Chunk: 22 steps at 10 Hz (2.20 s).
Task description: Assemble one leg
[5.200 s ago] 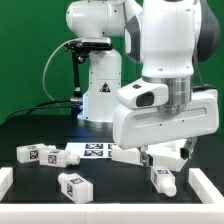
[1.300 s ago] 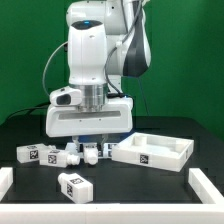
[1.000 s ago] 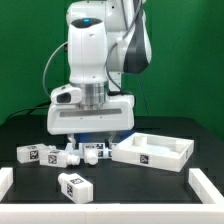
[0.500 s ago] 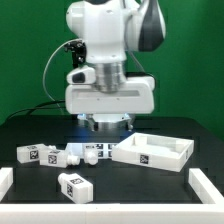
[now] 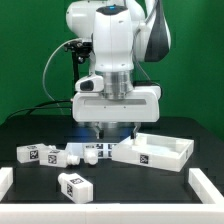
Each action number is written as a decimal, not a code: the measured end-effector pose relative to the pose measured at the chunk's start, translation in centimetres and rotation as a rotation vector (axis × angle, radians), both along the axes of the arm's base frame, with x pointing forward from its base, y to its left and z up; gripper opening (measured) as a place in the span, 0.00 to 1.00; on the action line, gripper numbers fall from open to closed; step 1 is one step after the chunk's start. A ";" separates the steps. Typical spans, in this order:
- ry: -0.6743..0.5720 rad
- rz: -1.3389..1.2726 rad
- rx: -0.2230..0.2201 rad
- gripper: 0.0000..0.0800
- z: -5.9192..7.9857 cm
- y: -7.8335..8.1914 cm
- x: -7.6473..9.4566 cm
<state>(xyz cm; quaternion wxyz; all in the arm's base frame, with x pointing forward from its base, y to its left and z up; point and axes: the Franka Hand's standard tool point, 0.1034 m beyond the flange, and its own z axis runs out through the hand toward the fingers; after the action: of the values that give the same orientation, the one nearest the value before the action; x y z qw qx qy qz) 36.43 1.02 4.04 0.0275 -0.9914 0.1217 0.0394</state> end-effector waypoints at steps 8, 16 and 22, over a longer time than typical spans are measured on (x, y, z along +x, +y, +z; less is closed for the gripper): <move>0.043 -0.067 -0.015 0.70 -3.2 3.0 -2.5; 0.045 0.102 0.044 0.07 0.0 0.2 4.0; 0.099 0.156 0.042 0.07 1.6 -1.6 6.5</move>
Offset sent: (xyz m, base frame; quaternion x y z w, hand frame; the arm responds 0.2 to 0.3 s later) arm -0.0090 0.0144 -0.0407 -0.0210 0.0315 0.0380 0.9986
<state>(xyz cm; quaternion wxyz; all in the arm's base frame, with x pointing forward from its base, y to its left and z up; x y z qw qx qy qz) 42.96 -0.55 5.66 0.0392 -0.9939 0.0447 0.0928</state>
